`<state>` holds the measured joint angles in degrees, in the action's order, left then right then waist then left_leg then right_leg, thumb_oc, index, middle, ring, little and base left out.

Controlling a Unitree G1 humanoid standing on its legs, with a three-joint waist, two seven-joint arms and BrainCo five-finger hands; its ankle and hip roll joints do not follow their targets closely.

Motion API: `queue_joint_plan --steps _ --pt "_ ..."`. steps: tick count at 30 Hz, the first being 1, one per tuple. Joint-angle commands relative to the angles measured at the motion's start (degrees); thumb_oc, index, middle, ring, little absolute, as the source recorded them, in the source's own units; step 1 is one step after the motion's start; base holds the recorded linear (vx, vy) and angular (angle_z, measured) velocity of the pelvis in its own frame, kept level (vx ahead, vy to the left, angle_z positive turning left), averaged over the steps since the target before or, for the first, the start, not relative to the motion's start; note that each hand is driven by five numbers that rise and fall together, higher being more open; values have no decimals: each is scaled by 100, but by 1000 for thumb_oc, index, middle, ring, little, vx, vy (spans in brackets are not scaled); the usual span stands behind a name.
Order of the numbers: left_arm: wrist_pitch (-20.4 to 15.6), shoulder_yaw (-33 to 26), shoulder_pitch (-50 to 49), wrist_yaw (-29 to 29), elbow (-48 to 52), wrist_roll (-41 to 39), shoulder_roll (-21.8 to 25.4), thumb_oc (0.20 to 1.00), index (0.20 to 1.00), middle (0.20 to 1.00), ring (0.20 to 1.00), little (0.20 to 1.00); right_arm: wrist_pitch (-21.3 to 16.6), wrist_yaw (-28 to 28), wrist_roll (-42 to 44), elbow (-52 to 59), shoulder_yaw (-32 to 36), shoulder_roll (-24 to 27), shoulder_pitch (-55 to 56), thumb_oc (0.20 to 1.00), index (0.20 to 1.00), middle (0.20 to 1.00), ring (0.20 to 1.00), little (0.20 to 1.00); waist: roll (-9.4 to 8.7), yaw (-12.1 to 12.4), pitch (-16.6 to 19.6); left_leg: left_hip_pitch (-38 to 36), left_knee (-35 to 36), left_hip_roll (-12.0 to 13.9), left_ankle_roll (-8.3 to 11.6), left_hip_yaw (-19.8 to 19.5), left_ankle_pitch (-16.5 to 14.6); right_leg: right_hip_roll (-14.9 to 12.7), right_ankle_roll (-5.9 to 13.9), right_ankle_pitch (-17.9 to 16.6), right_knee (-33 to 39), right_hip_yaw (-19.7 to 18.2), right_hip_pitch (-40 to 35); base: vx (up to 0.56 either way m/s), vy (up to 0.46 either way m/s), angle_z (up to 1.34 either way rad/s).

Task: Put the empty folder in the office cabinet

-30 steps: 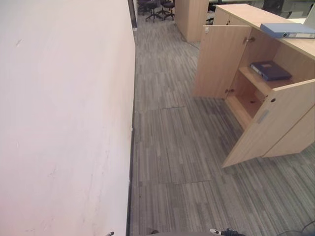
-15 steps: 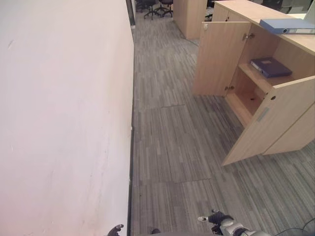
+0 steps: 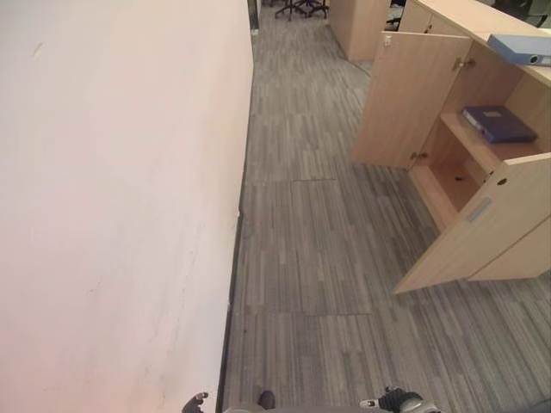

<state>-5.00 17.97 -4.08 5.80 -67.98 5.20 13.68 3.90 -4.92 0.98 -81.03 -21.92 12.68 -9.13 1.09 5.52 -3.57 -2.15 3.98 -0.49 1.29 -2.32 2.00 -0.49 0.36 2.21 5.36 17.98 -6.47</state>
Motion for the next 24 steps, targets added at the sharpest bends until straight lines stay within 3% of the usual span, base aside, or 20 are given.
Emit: queue_joint_plan --steps 1,3,4,5,7,8,10,12,13,14,16,17,21,22,24 --pt "-98 15 440 147 -222 -404 -17 1000 1000 1000 1000 1000 -119 2 3 -74 -106 -41 -472 1000 1000 1000 1000 1000 -267 131 -220 276 -803 -112 79 236 -652 -288 254 -90 -273 244 150 -69 -140 4" --pt "-109 -143 429 182 -170 -641 -26 1000 1000 1000 1000 1000 -132 8 23 -85 -90 -44 -468 1000 1000 1000 1000 1000 -326 177 -359 655 -1649 -40 198 473 -834 -284 172 -28 -322 250 121 -19 -131 8" --pt "-105 -280 380 216 -123 -861 -47 1000 1000 1000 1000 1000 -127 -22 62 -99 -65 -27 -508 1000 1000 1000 1000 1000 -318 275 -479 1101 -2587 156 237 605 -575 -217 85 33 -295 230 17 34 -201 13" --pt "-96 -387 361 235 -133 -1033 -73 1000 1000 1000 1000 1000 -128 -71 160 -108 -12 -28 -543 1000 1000 1000 1000 1000 -332 348 -557 1506 -3422 276 266 590 -71 -139 -15 97 -279 237 -56 32 -185 -1" --pt "-98 -459 333 269 -225 -1165 -114 1000 1000 1000 1000 1000 -141 -123 264 -127 57 3 -518 1000 1000 1000 1000 1000 -327 366 -578 1862 -3870 390 252 586 170 -75 -77 148 -261 219 -112 57 -95 -19" --pt "-94 -506 291 281 -273 -1229 -142 1000 1000 1000 1000 1000 -143 -136 305 -132 91 1 -484 1000 1000 1000 1000 1000 -328 375 -573 1949 -3729 436 244 598 177 -71 -70 166 -249 192 -145 180 25 -11" --pt "-64 -605 172 274 -424 -1284 -202 1000 1000 1000 1000 1000 -170 -145 407 -136 202 15 -363 1000 1000 1000 1000 1000 -327 410 -535 1943 -2714 410 217 556 101 -101 20 196 -163 51 -278 227 94 2" --pt "-60 -586 92 281 -502 -1233 -233 1000 1000 1000 1000 1000 -182 -148 403 -125 239 42 -276 1000 1000 1000 1000 1000 -228 446 -494 1871 -1356 450 302 483 554 -64 93 256 -92 -51 -419 290 144 -37" --pt "-49 -530 76 312 -540 -1201 -269 1000 1000 1000 1000 1000 -183 -188 411 -136 293 77 -260 1000 1000 1000 1000 1000 -98 469 -481 1966 -374 532 401 531 976 1 127 334 -49 -122 -591 409 196 -40" --pt "-33 -502 94 303 -584 -1154 -301 1000 1000 1000 1000 1000 -185 -210 426 -152 363 89 -222 1000 1000 1000 1000 1000 -21 466 -496 2061 46 617 472 726 1096 23 157 389 -37 -180 -703 396 193 -20" --pt "-13 -495 2 256 -642 -1030 -325 1000 1000 1000 1000 1000 -187 -187 418 -184 450 108 -111 1000 1000 1000 1000 1000 50 461 -408 1986 102 689 481 813 1052 20 249 402 -36 -282 -789 351 219 -62" --pt "-21 -501 -139 245 -626 -902 -314 1000 1000 1000 1000 1000 -178 -174 383 -259 552 105 0 1000 1000 1000 1000 1000 135 442 -248 1928 102 740 515 844 1246 -40 320 455 -36 -393 -805 312 239 -103" --pt "-33 -594 -173 235 -646 -939 -298 1000 1000 1000 1000 1000 -115 -100 240 -350 583 90 89 1000 1000 1000 1000 1000 103 443 -106 1780 102 706 434 1009 1182 -306 509 474 -36 -442 -810 300 299 -75" --pt "-46 -692 -157 251 -662 -966 -258 1000 1000 1000 1000 1000 -63 -26 95 -400 620 76 210 1000 1000 1000 1000 1000 18 421 58 1581 102 517 260 1165 973 -736 769 342 -171 -418 -765 363 404 -28" --pt "-55 -740 -118 245 -655 -1018 -219 1000 1000 1000 1000 1000 -79 -31 201 -311 740 102 162 1000 1000 1000 1000 1000 -80 403 147 1374 102 231 87 1264 757 -1151 970 118 -518 -399 -728 360 419 -22"
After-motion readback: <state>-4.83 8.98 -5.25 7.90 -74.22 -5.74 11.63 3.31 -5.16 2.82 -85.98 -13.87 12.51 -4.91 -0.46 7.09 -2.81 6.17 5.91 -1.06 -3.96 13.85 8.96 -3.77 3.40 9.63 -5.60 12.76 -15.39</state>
